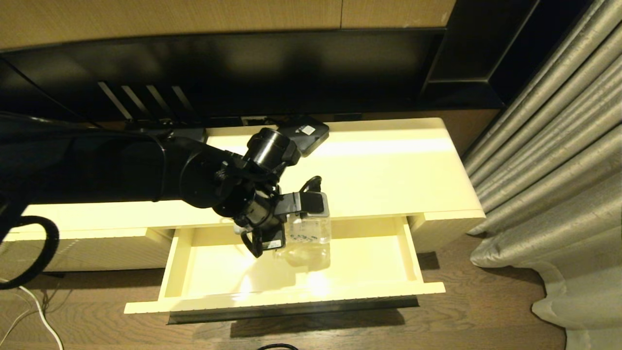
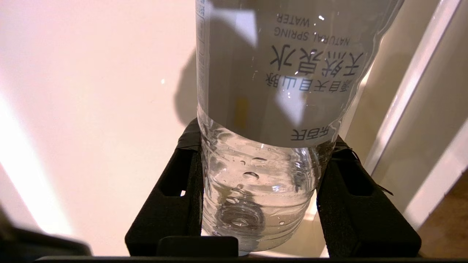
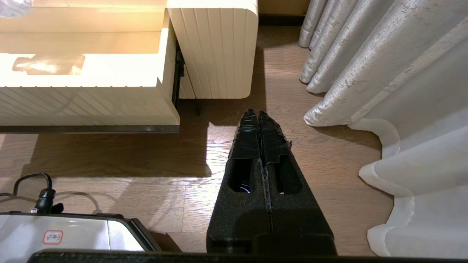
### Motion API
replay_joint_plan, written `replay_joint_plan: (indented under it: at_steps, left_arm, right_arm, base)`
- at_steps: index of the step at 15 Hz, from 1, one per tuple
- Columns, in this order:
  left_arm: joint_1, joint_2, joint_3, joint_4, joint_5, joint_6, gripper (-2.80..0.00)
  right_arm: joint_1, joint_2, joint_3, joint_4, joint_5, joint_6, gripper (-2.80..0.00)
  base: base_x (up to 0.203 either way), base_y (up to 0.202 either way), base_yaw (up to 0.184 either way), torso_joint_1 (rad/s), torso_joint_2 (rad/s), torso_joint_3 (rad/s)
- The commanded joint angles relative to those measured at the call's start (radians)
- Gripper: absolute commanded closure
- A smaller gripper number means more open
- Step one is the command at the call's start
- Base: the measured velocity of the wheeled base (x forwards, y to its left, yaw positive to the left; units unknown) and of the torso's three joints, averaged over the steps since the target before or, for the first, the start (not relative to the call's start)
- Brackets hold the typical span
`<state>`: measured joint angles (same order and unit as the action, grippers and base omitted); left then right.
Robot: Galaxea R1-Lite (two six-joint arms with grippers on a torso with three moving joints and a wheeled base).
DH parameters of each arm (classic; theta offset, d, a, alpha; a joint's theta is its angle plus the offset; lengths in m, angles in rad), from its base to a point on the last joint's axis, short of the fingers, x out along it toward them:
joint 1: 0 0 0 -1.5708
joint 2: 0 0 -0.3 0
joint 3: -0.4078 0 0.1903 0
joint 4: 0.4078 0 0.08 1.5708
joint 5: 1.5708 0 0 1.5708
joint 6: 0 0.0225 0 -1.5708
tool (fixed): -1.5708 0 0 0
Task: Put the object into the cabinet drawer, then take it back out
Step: Take the mineral water out of the drawer and put it on the table
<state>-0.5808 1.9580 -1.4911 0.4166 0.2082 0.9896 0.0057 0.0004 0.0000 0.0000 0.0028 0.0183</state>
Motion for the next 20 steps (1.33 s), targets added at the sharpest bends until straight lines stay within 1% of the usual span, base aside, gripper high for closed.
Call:
replay_joint_plan:
  at_steps: [1, 3, 6, 8, 9, 10, 12, 13, 15, 18, 20]
  left_arm:
    - [-0.008, -0.095, 0.033, 0.008, 0.040, 0.007, 0.00]
    - [-0.008, -0.138, 0.050, 0.008, 0.077, 0.009, 0.00]
    - [-0.007, -0.172, 0.052, 0.004, 0.168, 0.024, 0.00]
    - [-0.002, -0.165, 0.025, -0.010, 0.180, 0.018, 0.00]
    - [0.007, -0.148, 0.008, -0.016, 0.198, 0.016, 0.00]
    - [0.020, -0.131, 0.000, -0.031, 0.241, 0.018, 0.00]
    - [0.035, -0.107, -0.001, -0.072, 0.258, 0.019, 0.00]
    - [0.049, -0.071, 0.000, -0.113, 0.269, 0.019, 0.00]
    - [0.063, -0.015, -0.007, -0.170, 0.335, 0.019, 0.00]
    - [0.081, 0.069, -0.060, -0.234, 0.359, 0.016, 0.00]
    - [0.099, 0.113, -0.091, -0.255, 0.364, 0.018, 0.00]
  right_arm:
    - [0.000, 0.001, 0.000, 0.000, 0.000, 0.000, 0.00]
    - [0.000, 0.001, 0.000, 0.000, 0.000, 0.000, 0.00]
    - [0.000, 0.001, 0.000, 0.000, 0.000, 0.000, 0.00]
    - [0.000, 0.001, 0.000, 0.000, 0.000, 0.000, 0.00]
    - [0.000, 0.001, 0.000, 0.000, 0.000, 0.000, 0.00]
    - [0.000, 0.001, 0.000, 0.000, 0.000, 0.000, 0.00]
    - [0.000, 0.001, 0.000, 0.000, 0.000, 0.000, 0.00]
    - [0.000, 0.001, 0.000, 0.000, 0.000, 0.000, 0.00]
    - [0.000, 0.001, 0.000, 0.000, 0.000, 0.000, 0.00]
    - [0.000, 0.001, 0.000, 0.000, 0.000, 0.000, 0.00]
    - [0.000, 0.001, 0.000, 0.000, 0.000, 0.000, 0.00]
  base:
    - [0.000, 0.000, 0.000, 0.000, 0.00, 0.000]
    - [0.000, 0.000, 0.000, 0.000, 0.00, 0.000]
    - [0.000, 0.000, 0.000, 0.000, 0.00, 0.000]
    - [0.000, 0.000, 0.000, 0.000, 0.00, 0.000]
    - [0.000, 0.000, 0.000, 0.000, 0.00, 0.000]
    - [0.000, 0.000, 0.000, 0.000, 0.00, 0.000]
    - [0.000, 0.000, 0.000, 0.000, 0.00, 0.000]
    - [0.000, 0.000, 0.000, 0.000, 0.00, 0.000]
    - [0.000, 0.000, 0.000, 0.000, 0.00, 0.000]
    - [0.000, 0.000, 0.000, 0.000, 0.00, 0.000]
    - [0.000, 0.000, 0.000, 0.000, 0.00, 0.000]
